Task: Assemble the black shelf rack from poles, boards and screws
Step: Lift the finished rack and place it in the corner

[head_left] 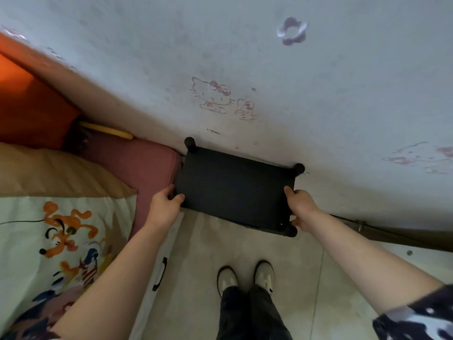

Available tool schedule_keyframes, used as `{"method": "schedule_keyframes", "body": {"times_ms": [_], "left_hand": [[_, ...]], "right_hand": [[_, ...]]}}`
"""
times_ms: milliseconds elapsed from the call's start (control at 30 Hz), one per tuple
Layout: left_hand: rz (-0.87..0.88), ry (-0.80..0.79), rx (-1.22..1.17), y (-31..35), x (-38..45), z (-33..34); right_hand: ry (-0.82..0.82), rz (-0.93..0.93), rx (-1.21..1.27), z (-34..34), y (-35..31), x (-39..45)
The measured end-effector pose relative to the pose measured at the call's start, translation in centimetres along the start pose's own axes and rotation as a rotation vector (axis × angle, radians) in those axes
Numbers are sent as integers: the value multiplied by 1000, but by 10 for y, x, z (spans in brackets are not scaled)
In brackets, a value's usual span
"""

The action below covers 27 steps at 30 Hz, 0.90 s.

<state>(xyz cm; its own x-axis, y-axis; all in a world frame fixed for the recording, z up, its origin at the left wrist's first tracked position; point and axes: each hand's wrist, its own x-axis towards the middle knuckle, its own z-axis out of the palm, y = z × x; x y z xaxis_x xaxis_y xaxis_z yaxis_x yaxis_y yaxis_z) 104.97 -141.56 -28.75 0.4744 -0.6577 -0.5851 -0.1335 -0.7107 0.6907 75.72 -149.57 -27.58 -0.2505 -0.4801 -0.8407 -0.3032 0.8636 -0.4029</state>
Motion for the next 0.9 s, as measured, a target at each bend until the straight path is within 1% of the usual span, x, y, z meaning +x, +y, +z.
{"method": "schedule_keyframes", "body": {"times_ms": [100, 233, 400, 567, 833, 900], "left_hand": [[12, -16, -6, -2, -4, 4], [25, -27, 19, -9, -5, 0], [28, -3, 29, -8, -2, -9], [42, 54, -1, -13, -4, -18], [72, -36, 48, -12, -2, -26], [78, -35, 71, -10, -3, -26]], "right_hand": [[16, -5, 13, -2, 5, 3], [-6, -26, 39, 1, 11, 1], [-35, -57, 81, 8, 11, -4], [-68, -76, 87, 18, 7, -7], [-80, -71, 39, 18, 5, -8], [-95, -76, 33, 17, 6, -10]]}}
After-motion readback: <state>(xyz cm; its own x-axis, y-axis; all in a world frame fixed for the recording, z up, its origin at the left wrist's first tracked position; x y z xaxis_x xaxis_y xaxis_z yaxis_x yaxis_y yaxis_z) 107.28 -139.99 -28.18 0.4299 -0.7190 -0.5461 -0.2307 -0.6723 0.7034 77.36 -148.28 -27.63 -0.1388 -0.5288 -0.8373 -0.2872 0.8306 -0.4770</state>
